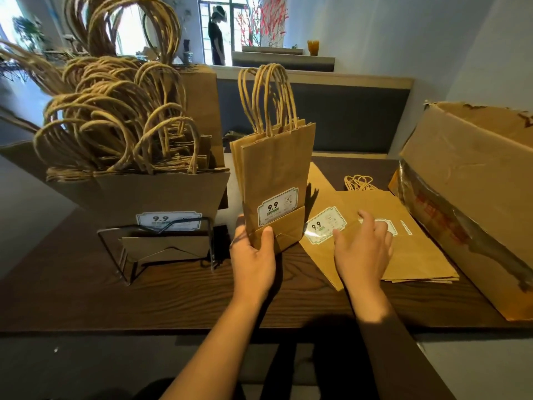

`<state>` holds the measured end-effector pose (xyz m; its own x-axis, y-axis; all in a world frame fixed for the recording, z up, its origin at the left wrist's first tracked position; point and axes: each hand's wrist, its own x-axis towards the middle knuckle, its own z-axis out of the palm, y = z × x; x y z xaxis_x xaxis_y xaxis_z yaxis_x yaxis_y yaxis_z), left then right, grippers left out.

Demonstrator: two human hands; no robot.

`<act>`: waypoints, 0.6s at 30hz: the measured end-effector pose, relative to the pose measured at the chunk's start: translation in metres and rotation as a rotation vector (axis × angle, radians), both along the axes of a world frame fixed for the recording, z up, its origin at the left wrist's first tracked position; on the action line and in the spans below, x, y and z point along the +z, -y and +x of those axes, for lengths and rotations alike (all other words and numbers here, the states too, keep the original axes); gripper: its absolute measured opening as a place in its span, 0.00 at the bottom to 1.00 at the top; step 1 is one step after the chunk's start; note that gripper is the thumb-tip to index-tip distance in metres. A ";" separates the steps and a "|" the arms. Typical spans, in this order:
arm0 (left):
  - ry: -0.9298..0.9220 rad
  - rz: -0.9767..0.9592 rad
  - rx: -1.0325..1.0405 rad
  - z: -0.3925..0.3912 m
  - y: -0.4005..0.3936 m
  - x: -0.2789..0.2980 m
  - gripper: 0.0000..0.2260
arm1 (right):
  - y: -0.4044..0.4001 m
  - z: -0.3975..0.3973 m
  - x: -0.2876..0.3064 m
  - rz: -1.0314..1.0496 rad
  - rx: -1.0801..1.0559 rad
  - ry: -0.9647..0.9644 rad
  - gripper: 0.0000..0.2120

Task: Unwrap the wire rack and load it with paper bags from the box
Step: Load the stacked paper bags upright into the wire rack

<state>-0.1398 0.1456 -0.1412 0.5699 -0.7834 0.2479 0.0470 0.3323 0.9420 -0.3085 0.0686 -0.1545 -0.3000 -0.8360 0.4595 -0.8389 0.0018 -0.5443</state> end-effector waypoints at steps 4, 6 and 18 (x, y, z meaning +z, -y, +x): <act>-0.063 0.022 0.010 0.002 0.000 -0.001 0.12 | 0.000 -0.003 -0.001 -0.085 0.018 0.112 0.19; -0.079 0.026 0.030 0.003 0.000 -0.002 0.12 | 0.001 -0.005 0.000 -0.110 0.003 0.182 0.19; 0.041 0.019 -0.042 0.002 0.002 0.001 0.11 | -0.020 0.002 0.013 -0.205 0.297 0.713 0.13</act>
<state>-0.1381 0.1440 -0.1403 0.5262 -0.8110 0.2556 0.0212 0.3130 0.9495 -0.3065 0.0884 -0.1415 -0.3577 -0.8465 0.3943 -0.2385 -0.3254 -0.9150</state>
